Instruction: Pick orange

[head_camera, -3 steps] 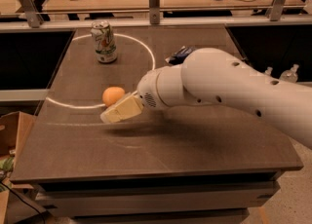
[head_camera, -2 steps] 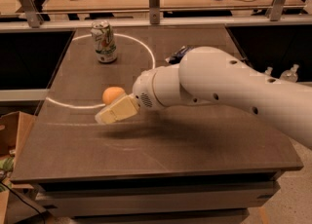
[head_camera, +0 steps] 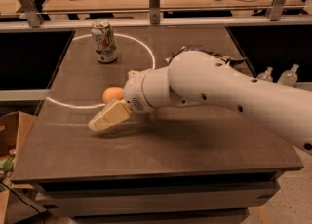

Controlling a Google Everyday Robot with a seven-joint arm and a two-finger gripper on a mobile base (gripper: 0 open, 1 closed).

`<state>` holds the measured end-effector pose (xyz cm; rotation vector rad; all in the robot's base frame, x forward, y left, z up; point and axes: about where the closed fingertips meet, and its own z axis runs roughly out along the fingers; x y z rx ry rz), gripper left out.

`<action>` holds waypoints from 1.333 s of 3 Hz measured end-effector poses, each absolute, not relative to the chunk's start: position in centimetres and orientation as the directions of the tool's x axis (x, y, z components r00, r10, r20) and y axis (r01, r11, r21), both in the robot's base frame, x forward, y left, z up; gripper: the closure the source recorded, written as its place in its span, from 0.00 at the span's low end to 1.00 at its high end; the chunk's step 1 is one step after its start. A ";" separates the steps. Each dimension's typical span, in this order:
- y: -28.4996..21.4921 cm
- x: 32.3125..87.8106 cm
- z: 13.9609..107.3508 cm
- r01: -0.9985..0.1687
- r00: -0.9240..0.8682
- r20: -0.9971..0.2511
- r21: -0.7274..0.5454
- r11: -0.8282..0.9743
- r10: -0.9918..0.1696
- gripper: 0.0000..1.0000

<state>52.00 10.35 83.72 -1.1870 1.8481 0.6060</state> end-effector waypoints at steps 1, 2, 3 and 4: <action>11.1 52.0 83.3 -0.916 -0.147 -0.845 -0.080 0.394 -0.514 0.18; 11.3 52.0 83.0 -0.922 -0.122 -0.843 -0.099 0.374 -0.523 0.41; 11.3 51.9 82.7 -0.924 -0.109 -0.842 -0.109 0.366 -0.527 0.64; 11.3 51.9 83.1 -0.924 -0.092 -0.848 -0.122 0.363 -0.521 0.87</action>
Offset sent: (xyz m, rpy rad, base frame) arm 0.0029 0.0095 -0.0149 -0.0254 -0.0685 0.0835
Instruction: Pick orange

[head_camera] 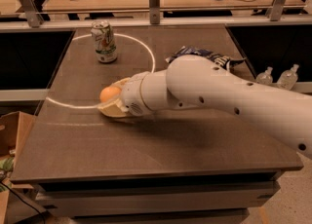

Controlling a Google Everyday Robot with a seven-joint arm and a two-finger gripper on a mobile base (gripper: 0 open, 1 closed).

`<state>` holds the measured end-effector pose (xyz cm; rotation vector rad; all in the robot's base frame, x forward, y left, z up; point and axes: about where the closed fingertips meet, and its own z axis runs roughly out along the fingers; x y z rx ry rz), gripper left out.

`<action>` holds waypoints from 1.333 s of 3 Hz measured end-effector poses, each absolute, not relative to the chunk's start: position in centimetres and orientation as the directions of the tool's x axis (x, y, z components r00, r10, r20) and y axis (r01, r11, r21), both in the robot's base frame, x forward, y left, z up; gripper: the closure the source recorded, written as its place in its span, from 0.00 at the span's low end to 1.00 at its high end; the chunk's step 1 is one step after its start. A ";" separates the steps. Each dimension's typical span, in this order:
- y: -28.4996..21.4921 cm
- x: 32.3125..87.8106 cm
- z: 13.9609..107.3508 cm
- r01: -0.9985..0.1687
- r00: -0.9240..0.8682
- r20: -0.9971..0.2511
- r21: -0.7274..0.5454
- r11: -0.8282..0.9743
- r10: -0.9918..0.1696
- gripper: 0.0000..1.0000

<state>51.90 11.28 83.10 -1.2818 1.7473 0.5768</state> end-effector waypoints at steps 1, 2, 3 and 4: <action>11.3 52.2 84.7 -0.904 -0.081 -0.880 -0.133 0.407 -0.468 1.00; 11.2 53.0 87.6 -0.878 -0.037 -0.908 -0.170 0.448 -0.418 1.00; 10.9 53.6 89.6 -0.865 -0.015 -0.939 -0.159 0.476 -0.343 1.00; 11.2 53.3 89.8 -0.867 -0.011 -0.940 -0.161 0.471 -0.340 1.00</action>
Offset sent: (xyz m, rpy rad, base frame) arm 0.0245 -0.0073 0.0836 0.1847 -0.1909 -0.1291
